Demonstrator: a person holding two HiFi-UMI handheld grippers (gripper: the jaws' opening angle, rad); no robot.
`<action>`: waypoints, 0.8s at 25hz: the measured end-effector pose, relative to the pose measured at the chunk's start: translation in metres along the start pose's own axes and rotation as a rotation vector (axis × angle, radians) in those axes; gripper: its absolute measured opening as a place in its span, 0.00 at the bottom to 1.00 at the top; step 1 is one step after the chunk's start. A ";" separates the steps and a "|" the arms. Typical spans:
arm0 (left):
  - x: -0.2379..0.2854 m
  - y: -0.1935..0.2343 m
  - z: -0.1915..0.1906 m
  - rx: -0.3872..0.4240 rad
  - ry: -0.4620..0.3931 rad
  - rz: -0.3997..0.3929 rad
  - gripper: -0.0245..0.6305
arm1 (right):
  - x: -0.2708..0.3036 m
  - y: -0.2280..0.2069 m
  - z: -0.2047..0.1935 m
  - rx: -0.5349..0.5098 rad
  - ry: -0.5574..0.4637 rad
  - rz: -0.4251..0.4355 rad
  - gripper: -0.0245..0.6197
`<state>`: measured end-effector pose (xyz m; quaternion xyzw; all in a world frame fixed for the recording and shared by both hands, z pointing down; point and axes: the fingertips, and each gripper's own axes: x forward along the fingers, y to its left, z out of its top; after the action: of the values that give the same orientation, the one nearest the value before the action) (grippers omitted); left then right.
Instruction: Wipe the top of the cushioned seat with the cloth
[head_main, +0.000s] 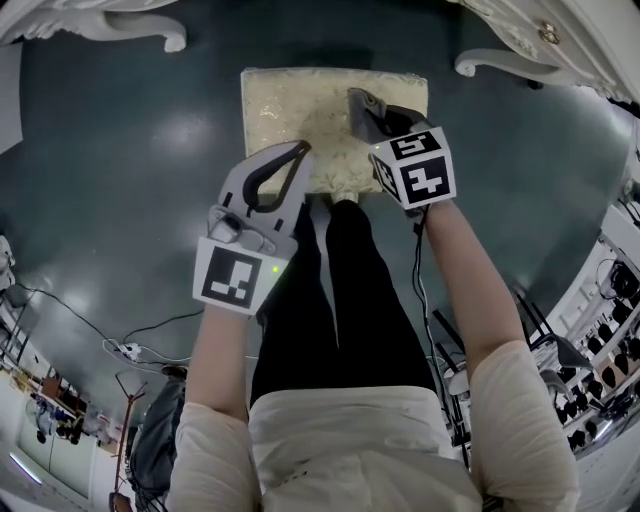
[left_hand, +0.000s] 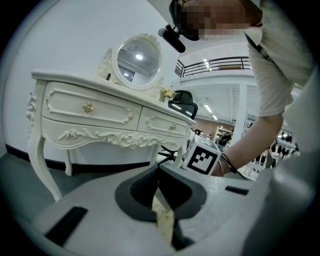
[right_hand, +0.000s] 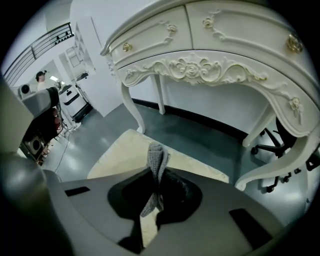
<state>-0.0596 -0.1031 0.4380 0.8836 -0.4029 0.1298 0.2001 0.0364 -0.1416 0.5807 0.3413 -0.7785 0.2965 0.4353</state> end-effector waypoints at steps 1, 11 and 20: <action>-0.007 0.006 -0.002 0.000 0.001 0.004 0.04 | 0.004 0.012 0.004 -0.002 -0.003 0.012 0.08; -0.068 0.066 -0.028 -0.013 0.010 0.051 0.04 | 0.052 0.118 0.025 0.000 0.003 0.112 0.08; -0.096 0.096 -0.054 -0.047 0.023 0.079 0.04 | 0.085 0.165 0.025 0.006 0.031 0.148 0.08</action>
<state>-0.1979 -0.0718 0.4722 0.8606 -0.4378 0.1385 0.2201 -0.1383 -0.0864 0.6173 0.2796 -0.7939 0.3356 0.4231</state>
